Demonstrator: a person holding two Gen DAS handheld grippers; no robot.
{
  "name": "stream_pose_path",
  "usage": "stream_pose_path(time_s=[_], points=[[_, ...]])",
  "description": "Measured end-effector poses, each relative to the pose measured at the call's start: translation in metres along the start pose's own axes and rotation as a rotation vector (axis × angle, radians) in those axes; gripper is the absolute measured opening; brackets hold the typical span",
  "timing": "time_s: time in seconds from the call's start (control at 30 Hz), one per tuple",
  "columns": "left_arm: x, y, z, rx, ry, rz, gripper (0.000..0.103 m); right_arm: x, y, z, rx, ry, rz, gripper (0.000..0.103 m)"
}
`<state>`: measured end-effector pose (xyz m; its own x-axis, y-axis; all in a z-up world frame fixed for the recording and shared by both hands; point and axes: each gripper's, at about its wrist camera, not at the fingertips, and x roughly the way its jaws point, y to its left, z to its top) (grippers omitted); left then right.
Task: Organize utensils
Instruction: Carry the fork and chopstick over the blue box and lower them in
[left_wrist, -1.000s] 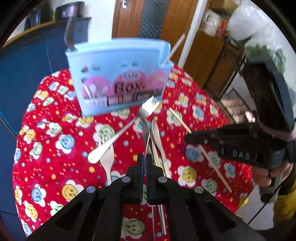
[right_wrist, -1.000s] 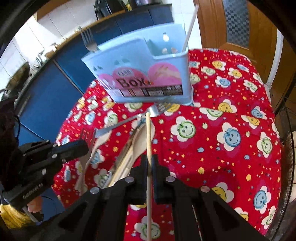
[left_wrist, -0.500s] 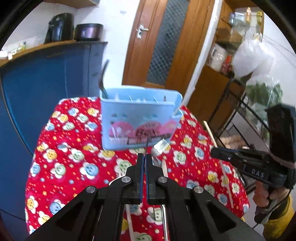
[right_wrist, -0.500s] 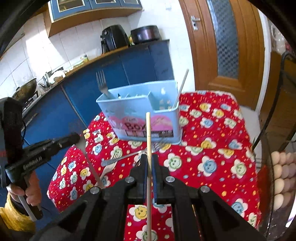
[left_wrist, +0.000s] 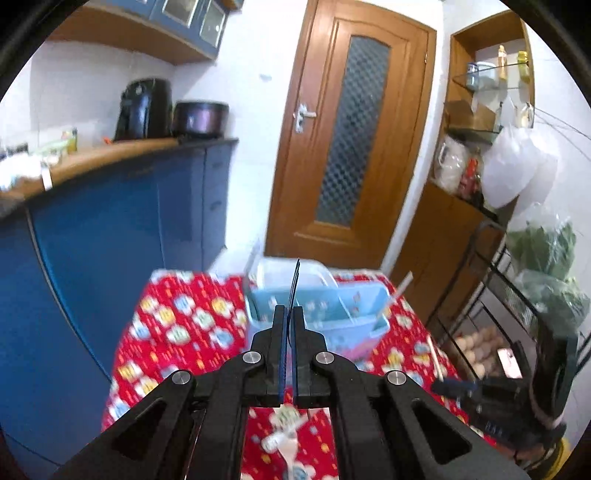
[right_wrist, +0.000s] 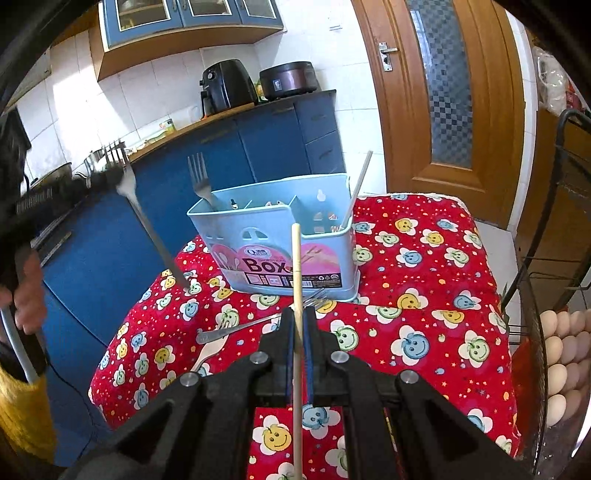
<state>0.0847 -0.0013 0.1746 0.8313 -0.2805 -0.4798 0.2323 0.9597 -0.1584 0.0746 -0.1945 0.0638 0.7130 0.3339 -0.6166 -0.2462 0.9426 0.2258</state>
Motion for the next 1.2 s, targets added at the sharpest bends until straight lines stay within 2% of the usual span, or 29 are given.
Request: stream_pose_path(time_s=[0.1, 0.3, 0.47, 0.9, 1.2], points=[[-0.003, 0.0, 0.021, 0.003, -0.051, 0.04, 0.001, 0.001, -0.003, 0.0, 0.006, -0.005, 0.004, 0.006], [0.0, 0.009, 0.064, -0.048, -0.105, 0.058, 0.001, 0.004, -0.009, -0.001, 0.015, -0.006, 0.007, 0.006], [0.012, 0.002, 0.079, -0.008, -0.131, 0.116, 0.001, 0.007, -0.014, 0.0, 0.03, -0.007, 0.01, 0.006], [0.065, 0.003, 0.053, 0.023, -0.054, 0.14, 0.001, 0.007, -0.018, 0.019, 0.03, -0.05, -0.015, 0.006], [0.093, 0.0, 0.028, 0.049, 0.007, 0.115, 0.001, 0.013, -0.011, 0.054, 0.022, -0.149, -0.037, 0.006]])
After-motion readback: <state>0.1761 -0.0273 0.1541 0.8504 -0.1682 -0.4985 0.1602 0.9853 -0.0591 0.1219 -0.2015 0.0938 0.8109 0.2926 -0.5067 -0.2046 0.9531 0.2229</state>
